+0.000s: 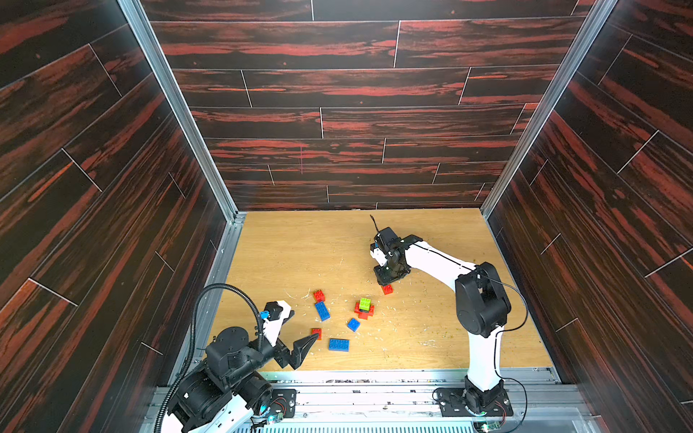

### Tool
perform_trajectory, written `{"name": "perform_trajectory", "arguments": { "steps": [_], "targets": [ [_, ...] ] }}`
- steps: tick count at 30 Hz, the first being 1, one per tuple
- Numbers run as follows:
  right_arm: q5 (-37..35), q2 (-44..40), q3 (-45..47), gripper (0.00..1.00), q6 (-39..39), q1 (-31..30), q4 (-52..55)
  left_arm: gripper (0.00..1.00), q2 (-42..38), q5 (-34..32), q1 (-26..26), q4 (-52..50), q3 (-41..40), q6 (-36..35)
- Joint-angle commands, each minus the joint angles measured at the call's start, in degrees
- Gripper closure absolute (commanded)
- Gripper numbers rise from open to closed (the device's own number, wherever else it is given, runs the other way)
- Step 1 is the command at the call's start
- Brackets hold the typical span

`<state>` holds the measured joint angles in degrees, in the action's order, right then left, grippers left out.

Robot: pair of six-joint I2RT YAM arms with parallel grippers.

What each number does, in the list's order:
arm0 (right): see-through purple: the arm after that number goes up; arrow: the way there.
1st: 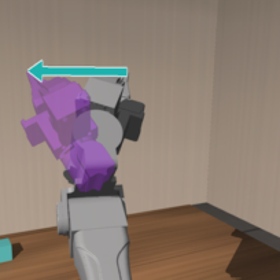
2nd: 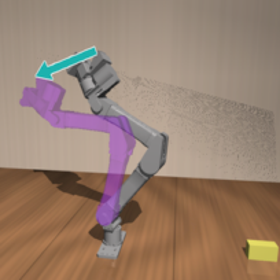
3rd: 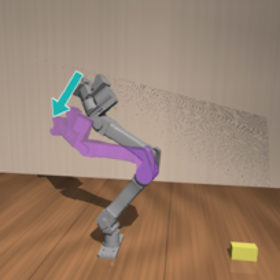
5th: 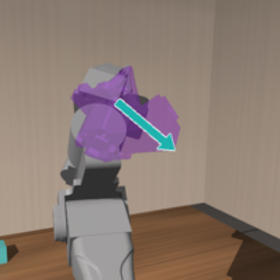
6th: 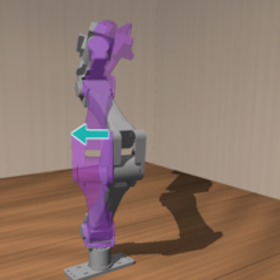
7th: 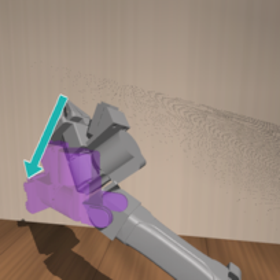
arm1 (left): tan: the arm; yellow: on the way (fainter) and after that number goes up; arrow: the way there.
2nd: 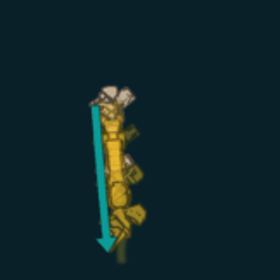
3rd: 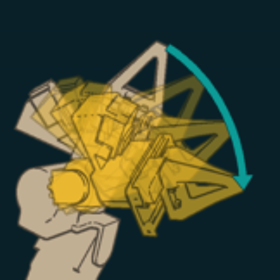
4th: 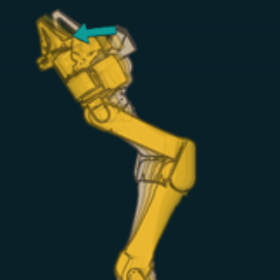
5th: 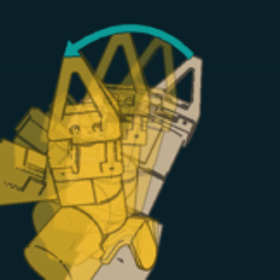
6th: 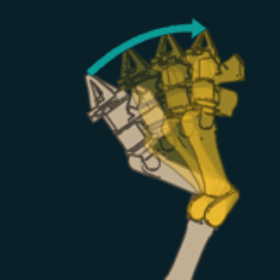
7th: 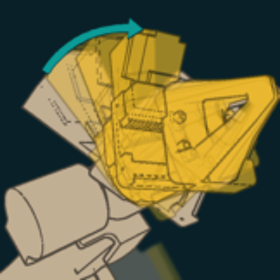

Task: Assemble the letter f with lego
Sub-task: Pick up the lego brick from the center of the board.

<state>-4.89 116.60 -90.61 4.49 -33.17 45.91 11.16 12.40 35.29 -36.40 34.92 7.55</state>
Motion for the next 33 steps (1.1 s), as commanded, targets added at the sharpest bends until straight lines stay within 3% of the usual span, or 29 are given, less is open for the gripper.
{"name": "perform_trajectory", "arguments": {
  "steps": [1, 33],
  "targets": [
    [0.7, 1.1, -0.4, 0.59, 1.2, 0.5, -0.6, 0.0, 0.5, 0.1, 0.2, 0.5, -0.3, 0.1],
    [0.0, 6.6, -3.3, 0.58, 1.4, 1.6, -0.4, 0.0, 0.6, 0.0, 0.2, 0.5, -0.3, 0.1]
  ]
}}
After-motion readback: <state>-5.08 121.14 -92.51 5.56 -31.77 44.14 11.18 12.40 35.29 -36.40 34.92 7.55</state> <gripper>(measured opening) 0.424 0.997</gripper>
